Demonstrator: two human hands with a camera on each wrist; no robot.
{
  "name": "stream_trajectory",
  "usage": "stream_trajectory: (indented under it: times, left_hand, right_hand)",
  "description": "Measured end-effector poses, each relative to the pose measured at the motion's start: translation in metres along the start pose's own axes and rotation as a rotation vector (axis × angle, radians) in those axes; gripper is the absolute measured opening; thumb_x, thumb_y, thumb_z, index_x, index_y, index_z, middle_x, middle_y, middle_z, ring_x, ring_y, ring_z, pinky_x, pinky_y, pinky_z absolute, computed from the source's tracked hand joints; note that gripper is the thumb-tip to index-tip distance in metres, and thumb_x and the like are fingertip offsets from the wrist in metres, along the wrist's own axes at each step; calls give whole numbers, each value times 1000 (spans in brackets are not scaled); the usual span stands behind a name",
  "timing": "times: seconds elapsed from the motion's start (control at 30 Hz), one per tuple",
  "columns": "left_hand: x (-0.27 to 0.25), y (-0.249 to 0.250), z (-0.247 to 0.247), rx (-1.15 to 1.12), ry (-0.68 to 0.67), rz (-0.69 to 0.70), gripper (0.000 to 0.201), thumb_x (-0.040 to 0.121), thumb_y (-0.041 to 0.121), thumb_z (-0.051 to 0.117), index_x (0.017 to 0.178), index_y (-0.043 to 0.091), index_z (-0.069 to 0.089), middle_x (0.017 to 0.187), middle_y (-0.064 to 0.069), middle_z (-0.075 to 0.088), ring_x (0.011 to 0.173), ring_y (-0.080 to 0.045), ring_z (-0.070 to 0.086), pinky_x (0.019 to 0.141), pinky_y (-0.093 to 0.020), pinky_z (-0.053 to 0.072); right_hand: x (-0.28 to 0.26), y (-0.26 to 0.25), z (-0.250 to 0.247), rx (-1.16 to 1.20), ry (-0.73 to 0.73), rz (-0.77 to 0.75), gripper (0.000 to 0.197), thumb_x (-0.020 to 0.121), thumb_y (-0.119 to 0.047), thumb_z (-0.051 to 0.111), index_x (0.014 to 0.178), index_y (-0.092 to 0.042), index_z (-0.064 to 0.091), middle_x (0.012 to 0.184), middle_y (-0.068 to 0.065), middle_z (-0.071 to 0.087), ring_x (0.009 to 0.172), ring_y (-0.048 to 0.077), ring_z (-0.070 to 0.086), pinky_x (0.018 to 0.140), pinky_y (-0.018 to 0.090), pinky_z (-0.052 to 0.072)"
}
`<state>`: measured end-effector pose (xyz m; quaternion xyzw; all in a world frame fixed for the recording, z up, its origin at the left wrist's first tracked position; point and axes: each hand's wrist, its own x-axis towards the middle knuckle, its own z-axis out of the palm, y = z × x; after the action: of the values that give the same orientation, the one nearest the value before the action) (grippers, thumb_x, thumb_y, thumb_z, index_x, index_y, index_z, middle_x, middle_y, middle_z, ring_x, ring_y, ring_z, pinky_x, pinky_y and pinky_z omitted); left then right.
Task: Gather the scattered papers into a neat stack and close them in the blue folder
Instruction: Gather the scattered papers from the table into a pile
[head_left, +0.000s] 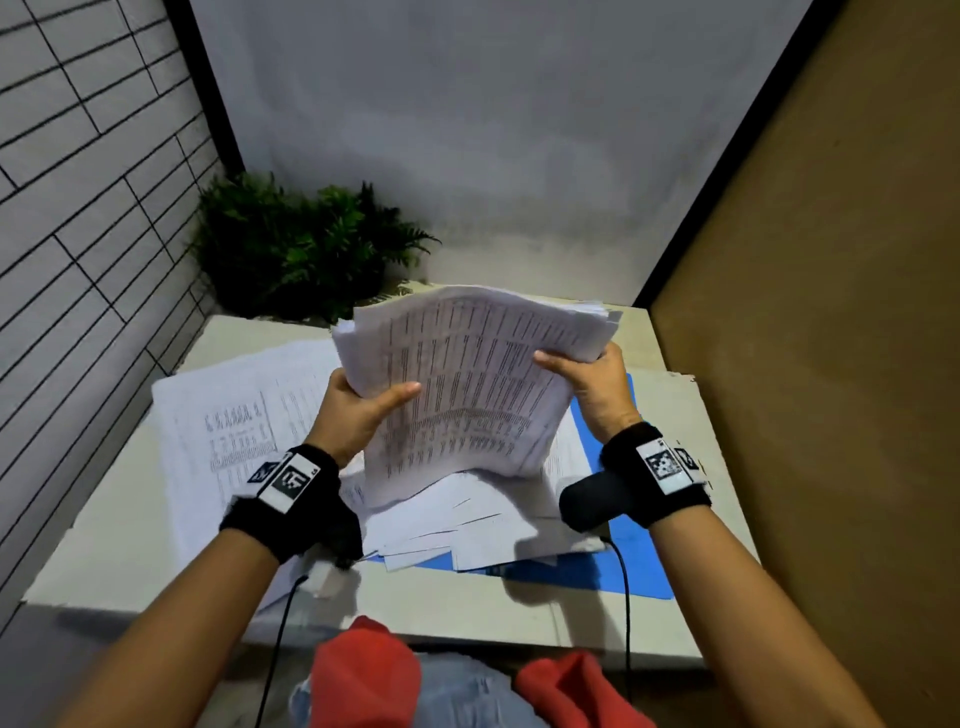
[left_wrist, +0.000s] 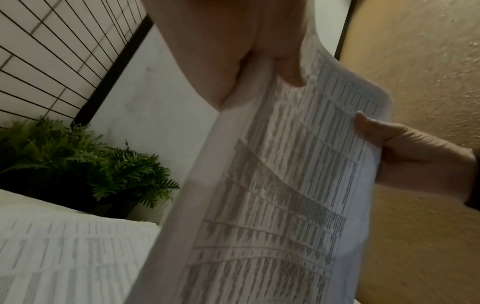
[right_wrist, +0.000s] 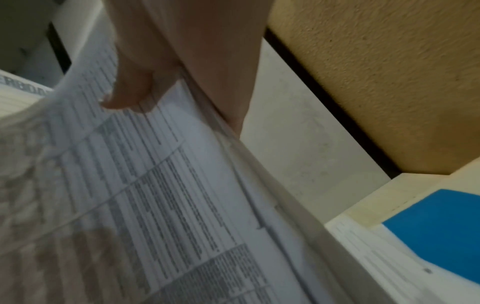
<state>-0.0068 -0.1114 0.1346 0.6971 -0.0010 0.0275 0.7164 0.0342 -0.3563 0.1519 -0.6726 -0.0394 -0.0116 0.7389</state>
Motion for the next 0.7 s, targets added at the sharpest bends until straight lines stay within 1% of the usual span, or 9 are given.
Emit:
stream_trajectory:
  times: [0.07,0.1,0.23,0.33,0.43,0.5,0.57,0.63,0.7]
  left_hand:
    - [-1,-2,-3,-27,-18,-17,62,35,56,83,87,30,62,77,22,74,79,3,68,75,-21,57]
    - [0,-6,-3,-13,-29,-45,65,34,57,83,89,28,62,78,18,74,80,2,69,76,-21,56]
    - [6,-16,-1,80,8,-136,46,67,11,76,109,7,56,94,5,65,93,-17,65,94,-41,49]
    - [7,-21,2,112,-34,-136,37,74,1,68,106,13,57,89,15,65,84,-2,67,83,-26,53]
    - [5,-32,6,160,-70,-192,30,79,5,64,106,14,56,92,8,62,87,-8,63,95,-41,48]
    - [7,-32,6,148,-17,-209,34,79,6,65,111,7,55,92,2,62,88,-14,61,99,-45,45]
    - [13,-27,3,104,48,-214,37,76,10,69,110,6,56,96,-2,62,90,-18,61,97,-42,47]
    - [12,-23,0,16,59,-173,37,65,21,77,98,17,60,96,3,63,90,-12,62,89,-33,51]
    - [11,-33,-2,-12,34,-202,47,50,41,77,92,30,58,96,9,63,90,-4,61,85,-26,51]
  right_hand:
    - [1,1,0,19,-23,7,41,55,-17,83,92,-16,65,79,-10,75,80,8,70,74,23,57]
    - [1,2,0,15,-33,20,49,50,-26,86,93,-17,65,81,-10,75,83,9,70,76,25,57]
    - [2,-10,6,63,-27,5,54,45,-37,86,91,-16,66,79,-10,75,79,8,70,73,23,56]
    - [9,-17,7,57,-7,11,60,48,-43,84,94,-9,65,78,-9,75,78,9,69,73,23,55]
    - [10,6,5,-60,-25,135,53,50,-36,86,95,-16,66,93,-3,75,90,15,69,90,37,54]
    - [6,19,4,-125,-39,200,33,64,-14,80,93,-18,65,100,3,71,92,17,68,98,44,49]
    - [4,20,2,-85,-5,189,30,69,1,72,90,-20,65,92,-2,72,86,10,69,90,35,53]
    - [4,18,2,-30,5,163,29,68,-2,71,88,-22,65,84,-10,74,84,7,69,84,27,56]
    - [5,23,6,-62,-46,176,29,69,-6,72,92,-22,65,91,-8,73,89,9,68,88,27,54]
